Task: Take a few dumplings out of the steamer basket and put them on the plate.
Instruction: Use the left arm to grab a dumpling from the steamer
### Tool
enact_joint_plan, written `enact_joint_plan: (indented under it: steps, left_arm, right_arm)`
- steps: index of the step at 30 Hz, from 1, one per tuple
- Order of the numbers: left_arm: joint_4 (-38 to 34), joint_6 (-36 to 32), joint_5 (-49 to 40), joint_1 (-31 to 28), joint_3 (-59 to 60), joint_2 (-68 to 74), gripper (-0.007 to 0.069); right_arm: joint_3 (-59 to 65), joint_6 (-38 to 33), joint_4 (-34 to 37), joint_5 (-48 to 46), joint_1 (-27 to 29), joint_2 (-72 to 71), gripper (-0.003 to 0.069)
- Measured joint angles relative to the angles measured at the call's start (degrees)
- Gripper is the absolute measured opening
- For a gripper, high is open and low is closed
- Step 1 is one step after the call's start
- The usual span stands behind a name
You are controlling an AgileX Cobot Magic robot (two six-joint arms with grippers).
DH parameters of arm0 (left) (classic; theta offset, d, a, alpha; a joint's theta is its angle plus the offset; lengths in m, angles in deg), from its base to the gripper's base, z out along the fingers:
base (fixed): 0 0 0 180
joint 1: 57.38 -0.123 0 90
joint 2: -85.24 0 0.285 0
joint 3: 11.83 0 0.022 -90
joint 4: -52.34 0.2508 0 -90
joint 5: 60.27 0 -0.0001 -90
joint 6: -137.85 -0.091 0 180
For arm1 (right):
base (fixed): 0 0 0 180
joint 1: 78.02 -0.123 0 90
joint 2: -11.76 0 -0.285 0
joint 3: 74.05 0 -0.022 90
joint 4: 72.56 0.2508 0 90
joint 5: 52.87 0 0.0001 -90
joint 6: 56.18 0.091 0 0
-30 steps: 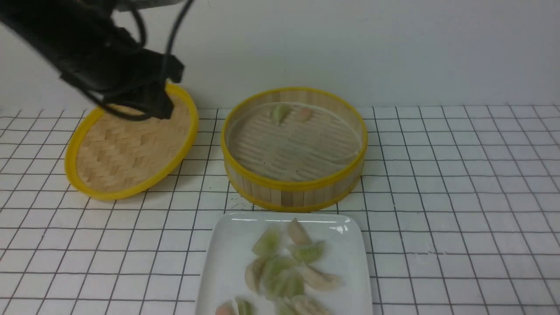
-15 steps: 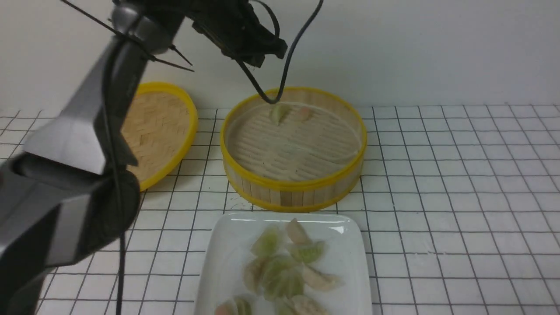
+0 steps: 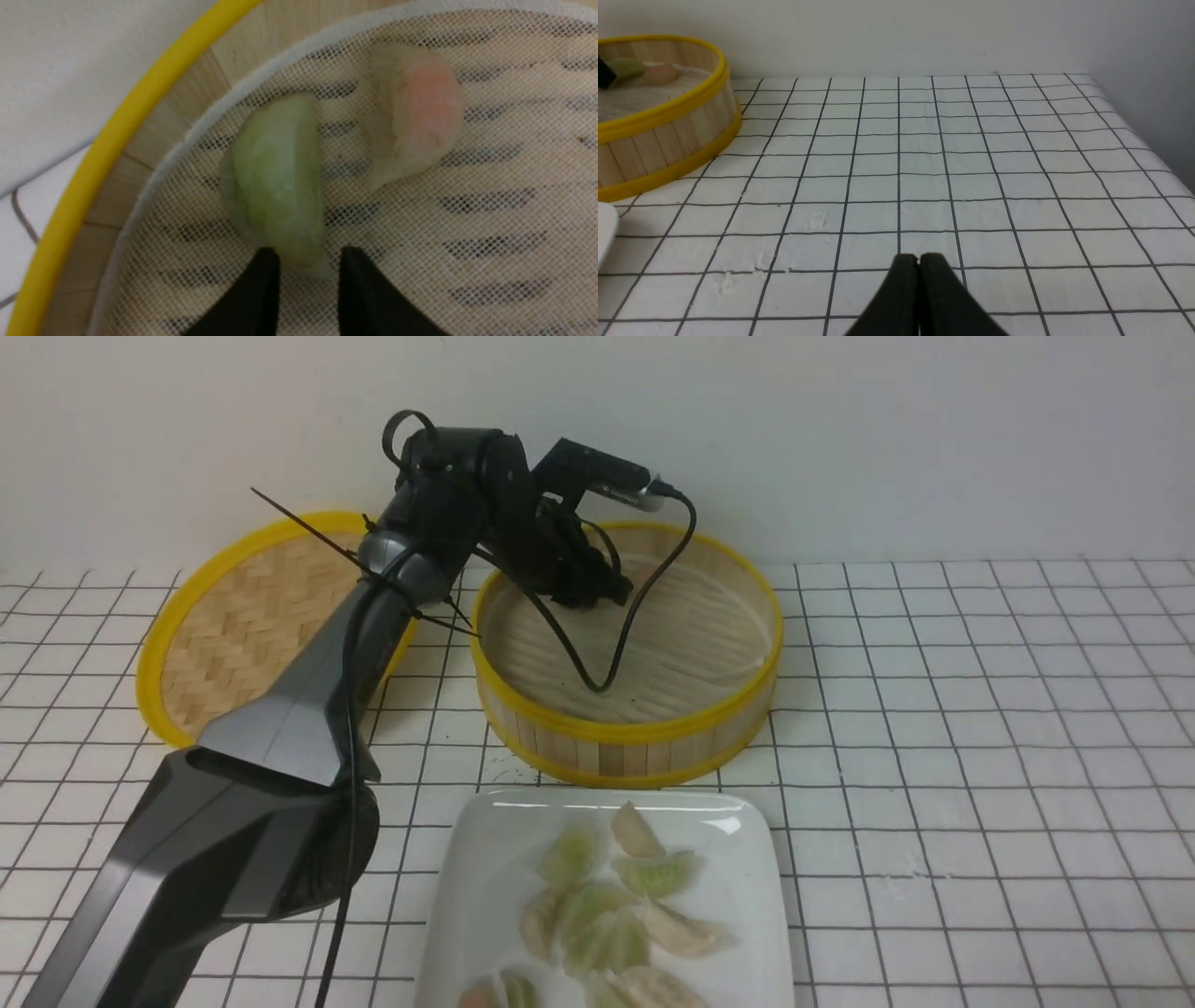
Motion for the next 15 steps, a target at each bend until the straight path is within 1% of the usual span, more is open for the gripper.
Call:
enact_joint_plan:
  steps: [3,5,6,9,13,14,15]
  left_arm:
    - [-0.1,0.0,2.4,0.0,0.0,0.0,0.0319]
    - [-0.1,0.0,3.7,0.0,0.0,0.0,0.0349]
    - [-0.1,0.0,6.4,0.0,-0.1,0.2,0.0377]
    - [-0.5,0.0,9.7,0.0,-0.1,1.2,0.0394]
    - [-2.0,0.5,12.1,0.0,-0.1,3.3,0.0392]
    - [-2.2,0.8,12.3,0.0,-0.1,3.3,0.0384]
    - [-2.2,1.4,12.1,0.0,-0.2,3.4,0.0358]
  right_arm:
    - [0.0,0.0,0.0,0.0,0.0,0.0,-0.001]
    - [0.0,0.0,0.0,0.0,0.0,0.0,-0.001]
    - [0.0,0.0,0.0,0.0,0.0,0.0,-0.001]
    - [0.0,0.0,0.0,0.0,0.0,0.0,-0.001]
    - [0.0,0.0,0.0,0.0,0.0,0.0,-0.001]
    - [0.0,0.0,0.0,0.0,0.0,0.0,-0.001]
    - [0.0,0.0,0.0,0.0,0.0,0.0,-0.001]
